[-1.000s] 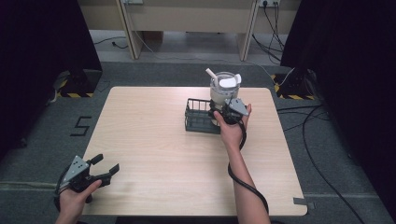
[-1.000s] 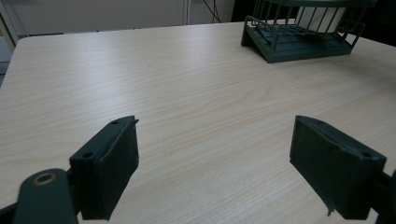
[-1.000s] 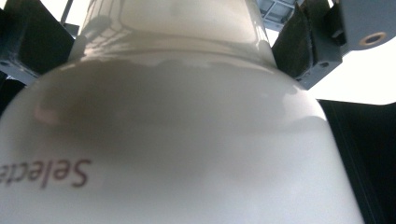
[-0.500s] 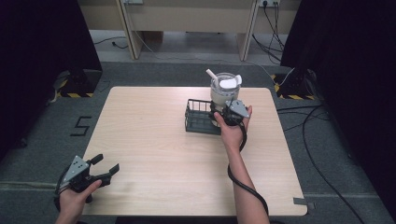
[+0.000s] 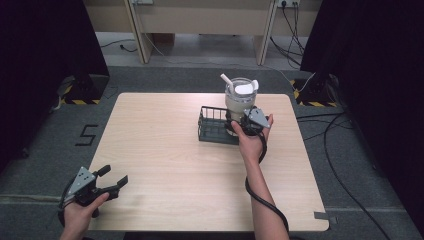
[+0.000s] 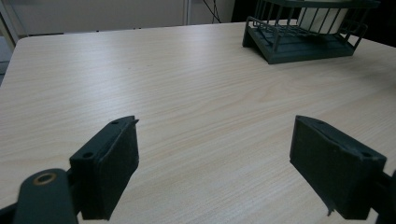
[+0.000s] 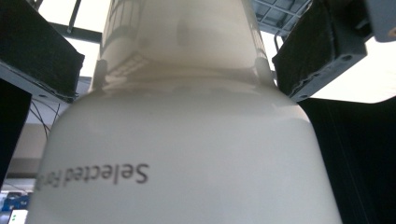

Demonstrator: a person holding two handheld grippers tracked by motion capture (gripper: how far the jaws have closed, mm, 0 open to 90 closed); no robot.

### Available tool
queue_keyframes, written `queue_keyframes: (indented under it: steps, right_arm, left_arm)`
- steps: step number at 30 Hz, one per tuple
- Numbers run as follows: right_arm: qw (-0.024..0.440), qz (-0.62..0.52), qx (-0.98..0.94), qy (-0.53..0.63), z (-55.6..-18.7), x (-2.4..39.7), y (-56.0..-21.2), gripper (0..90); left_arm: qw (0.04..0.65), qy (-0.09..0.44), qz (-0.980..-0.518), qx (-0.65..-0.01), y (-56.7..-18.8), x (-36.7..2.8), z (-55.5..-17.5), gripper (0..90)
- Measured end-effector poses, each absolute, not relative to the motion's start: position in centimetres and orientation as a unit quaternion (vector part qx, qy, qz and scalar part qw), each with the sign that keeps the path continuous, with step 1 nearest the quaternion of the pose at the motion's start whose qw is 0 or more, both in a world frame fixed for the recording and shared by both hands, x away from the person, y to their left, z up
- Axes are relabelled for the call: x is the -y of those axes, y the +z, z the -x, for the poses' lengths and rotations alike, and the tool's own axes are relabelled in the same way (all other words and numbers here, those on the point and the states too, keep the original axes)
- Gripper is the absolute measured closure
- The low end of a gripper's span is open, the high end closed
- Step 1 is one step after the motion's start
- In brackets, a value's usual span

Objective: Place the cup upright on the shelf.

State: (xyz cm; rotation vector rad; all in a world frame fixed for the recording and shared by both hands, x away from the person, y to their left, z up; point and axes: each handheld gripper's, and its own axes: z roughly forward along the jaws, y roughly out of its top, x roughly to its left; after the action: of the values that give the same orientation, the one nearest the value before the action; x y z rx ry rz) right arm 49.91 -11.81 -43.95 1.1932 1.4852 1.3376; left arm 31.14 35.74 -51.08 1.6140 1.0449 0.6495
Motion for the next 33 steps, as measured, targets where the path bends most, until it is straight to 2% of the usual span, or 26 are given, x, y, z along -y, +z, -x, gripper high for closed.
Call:
queue_keyframes:
  steps: [33]
  right_arm:
    - [0.355, -0.458, -0.614, 0.537, -45.5, 14.3, -42.7, 4.5]
  left_arm:
    - [0.529, 0.272, -0.673, -0.439, -51.0, -35.7, -31.1, 14.8]
